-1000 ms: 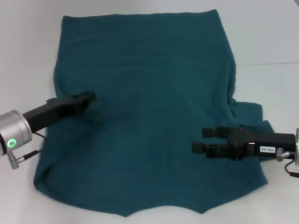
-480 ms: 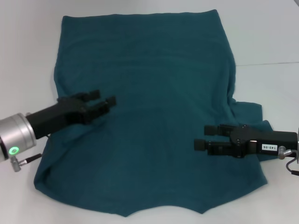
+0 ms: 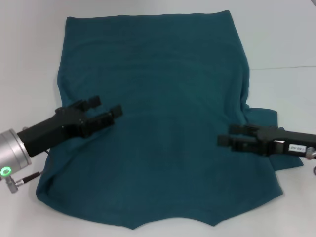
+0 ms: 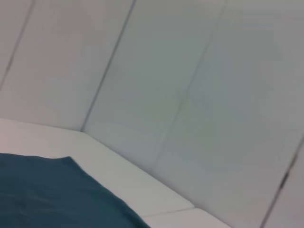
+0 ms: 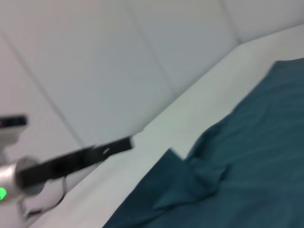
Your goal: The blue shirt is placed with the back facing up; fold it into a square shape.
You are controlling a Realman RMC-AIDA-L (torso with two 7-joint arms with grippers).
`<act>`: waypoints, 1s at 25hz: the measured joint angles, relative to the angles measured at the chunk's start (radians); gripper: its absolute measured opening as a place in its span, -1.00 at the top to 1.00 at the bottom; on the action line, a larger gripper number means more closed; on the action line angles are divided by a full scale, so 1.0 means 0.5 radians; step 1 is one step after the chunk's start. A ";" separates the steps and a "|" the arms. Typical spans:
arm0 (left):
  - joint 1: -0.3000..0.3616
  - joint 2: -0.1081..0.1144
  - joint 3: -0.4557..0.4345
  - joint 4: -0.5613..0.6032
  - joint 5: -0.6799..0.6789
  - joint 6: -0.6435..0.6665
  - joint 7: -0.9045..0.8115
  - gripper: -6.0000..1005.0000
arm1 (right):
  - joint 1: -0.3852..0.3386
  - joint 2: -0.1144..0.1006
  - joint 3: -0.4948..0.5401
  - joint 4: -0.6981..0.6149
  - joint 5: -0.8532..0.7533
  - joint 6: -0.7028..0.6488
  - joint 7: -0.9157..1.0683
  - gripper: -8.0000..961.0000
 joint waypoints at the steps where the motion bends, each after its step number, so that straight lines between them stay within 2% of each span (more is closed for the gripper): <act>1: 0.002 0.000 0.001 -0.022 0.002 0.026 0.026 -0.68 | -0.010 -0.006 0.013 -0.007 0.000 0.013 0.031 -0.90; 7: 0.001 0.000 0.013 -0.109 0.002 0.057 0.086 -0.78 | -0.035 -0.059 0.019 -0.021 -0.033 0.165 0.256 -0.90; 17: -0.022 0.006 0.121 -0.123 0.009 0.102 0.052 -0.77 | -0.054 -0.228 -0.002 -0.058 -0.135 0.451 0.821 -0.90; 20: -0.022 0.006 0.133 -0.120 0.017 0.102 0.053 -0.77 | -0.054 -0.249 -0.003 -0.055 -0.193 0.516 0.929 -0.90; 25: -0.023 0.006 0.135 -0.116 0.019 0.100 0.055 -0.77 | -0.038 -0.249 -0.015 -0.046 -0.299 0.581 1.004 -0.90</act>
